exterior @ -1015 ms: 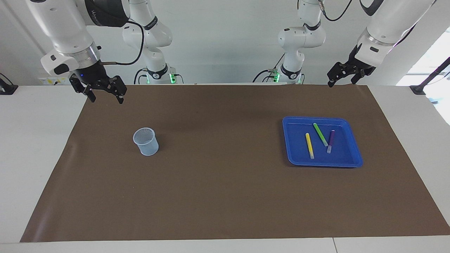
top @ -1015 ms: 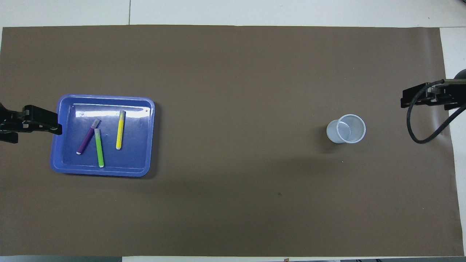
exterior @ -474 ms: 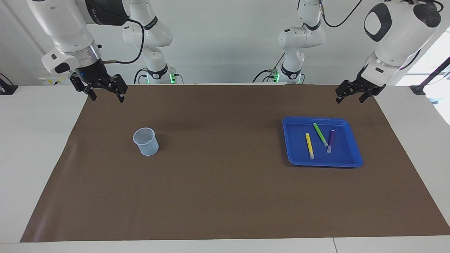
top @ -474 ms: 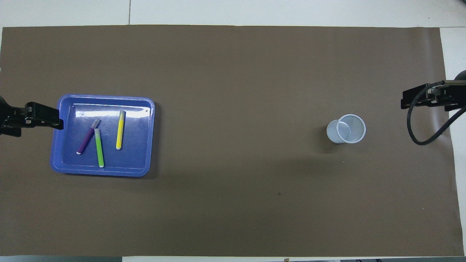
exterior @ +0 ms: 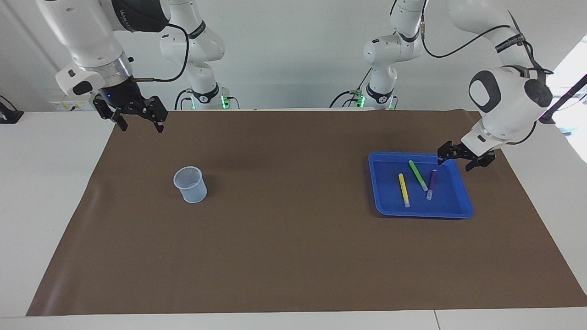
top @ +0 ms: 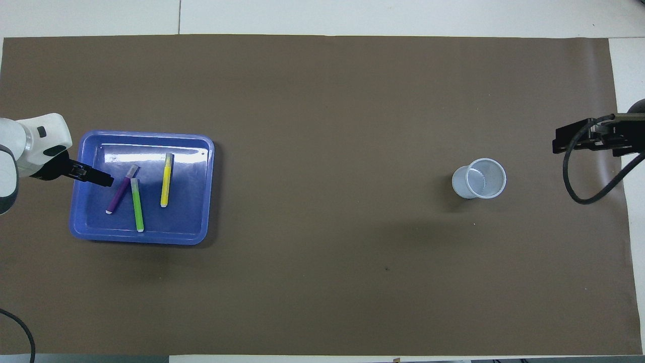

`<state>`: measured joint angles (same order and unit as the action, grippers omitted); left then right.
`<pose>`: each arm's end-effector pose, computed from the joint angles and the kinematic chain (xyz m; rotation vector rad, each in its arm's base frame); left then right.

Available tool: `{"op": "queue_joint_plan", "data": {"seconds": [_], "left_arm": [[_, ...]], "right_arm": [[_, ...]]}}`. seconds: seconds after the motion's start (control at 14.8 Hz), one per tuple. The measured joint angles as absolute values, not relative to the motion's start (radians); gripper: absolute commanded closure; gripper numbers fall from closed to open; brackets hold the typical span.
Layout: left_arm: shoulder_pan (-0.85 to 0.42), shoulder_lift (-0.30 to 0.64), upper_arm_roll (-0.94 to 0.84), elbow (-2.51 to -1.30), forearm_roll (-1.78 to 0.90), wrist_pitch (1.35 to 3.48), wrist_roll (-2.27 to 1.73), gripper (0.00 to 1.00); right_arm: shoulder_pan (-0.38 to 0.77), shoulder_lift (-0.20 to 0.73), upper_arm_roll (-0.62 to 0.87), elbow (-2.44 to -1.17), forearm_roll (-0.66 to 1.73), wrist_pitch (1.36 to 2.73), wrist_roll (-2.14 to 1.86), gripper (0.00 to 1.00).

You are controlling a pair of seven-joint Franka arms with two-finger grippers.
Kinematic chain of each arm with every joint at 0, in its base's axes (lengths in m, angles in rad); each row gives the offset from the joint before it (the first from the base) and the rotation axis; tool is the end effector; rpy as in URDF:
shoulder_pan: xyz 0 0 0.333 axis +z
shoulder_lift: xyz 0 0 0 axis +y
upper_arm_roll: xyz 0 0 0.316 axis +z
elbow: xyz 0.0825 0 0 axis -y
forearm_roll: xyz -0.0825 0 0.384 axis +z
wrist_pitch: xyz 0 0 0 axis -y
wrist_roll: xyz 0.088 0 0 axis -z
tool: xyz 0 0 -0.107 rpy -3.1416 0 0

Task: Transfer and insert pens with both arms
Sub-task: 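Lower the left gripper into the tray and grasp the purple pen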

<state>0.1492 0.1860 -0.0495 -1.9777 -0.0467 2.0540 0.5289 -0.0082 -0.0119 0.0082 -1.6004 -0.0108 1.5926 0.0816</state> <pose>0.5771 0.0560 0.3664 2.9954 -0.6148 -0.1361 0.5526 -0.0011 0.6190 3.1283 -0.1274 0.0071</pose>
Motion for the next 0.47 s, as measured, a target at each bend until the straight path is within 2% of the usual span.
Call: {"op": "queue_joint_plan", "data": {"seconds": [0.27,0.47], "left_arm": [[0.146,0.251,-0.050,-1.977,-0.046,2.100,0.613,0.09],[0.146,0.263,-0.051,-1.977,-0.029,2.105,0.630,0.19]], "right_arm": [[-0.008,-0.012,0.008,-1.601,-0.011,1.593,0.082,0.00],[-0.008,-0.012,0.008,-1.601,-0.011,1.593,0.082,0.00]]}}
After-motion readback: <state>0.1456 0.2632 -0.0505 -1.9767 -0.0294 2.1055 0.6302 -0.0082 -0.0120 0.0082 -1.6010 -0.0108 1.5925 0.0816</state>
